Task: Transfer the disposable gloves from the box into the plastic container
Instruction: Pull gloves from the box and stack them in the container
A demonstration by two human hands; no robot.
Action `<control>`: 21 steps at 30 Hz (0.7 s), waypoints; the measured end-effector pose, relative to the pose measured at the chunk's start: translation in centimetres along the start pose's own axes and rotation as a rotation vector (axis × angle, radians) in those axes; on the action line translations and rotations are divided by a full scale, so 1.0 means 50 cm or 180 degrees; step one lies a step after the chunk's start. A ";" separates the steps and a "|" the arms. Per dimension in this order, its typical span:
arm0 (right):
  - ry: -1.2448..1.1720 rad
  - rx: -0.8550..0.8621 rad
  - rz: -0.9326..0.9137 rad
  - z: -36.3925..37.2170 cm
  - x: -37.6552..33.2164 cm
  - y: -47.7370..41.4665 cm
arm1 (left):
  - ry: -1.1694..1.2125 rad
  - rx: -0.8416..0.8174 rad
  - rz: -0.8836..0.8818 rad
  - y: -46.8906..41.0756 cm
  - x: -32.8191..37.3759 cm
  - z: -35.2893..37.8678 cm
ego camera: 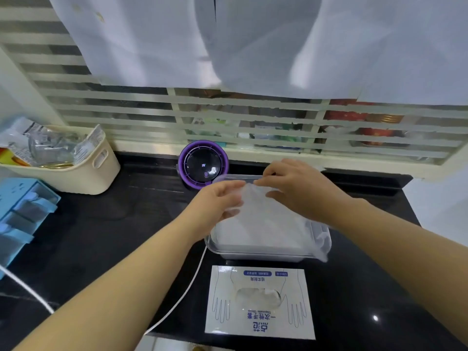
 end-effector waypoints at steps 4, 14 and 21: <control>0.0135 -0.0348 0.0510 0.046 0.013 0.016 | -0.1211 0.0523 0.0065 -0.024 -0.036 -0.008; 0.0609 -0.0563 0.1018 0.063 -0.039 0.026 | -0.2766 0.0391 0.0558 -0.018 -0.050 0.011; 0.0476 -0.0902 0.0854 0.053 -0.076 0.007 | -0.2755 0.0351 0.0269 -0.003 -0.041 0.018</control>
Point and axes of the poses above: each hand's wrist, its own y-axis away from the middle knuckle, its own z-axis out of the palm, x = y × z, the point moved 3 cm from there along -y, towards the middle knuckle, and after that the axes turned 4 degrees about -y, right-handed, at the moved point
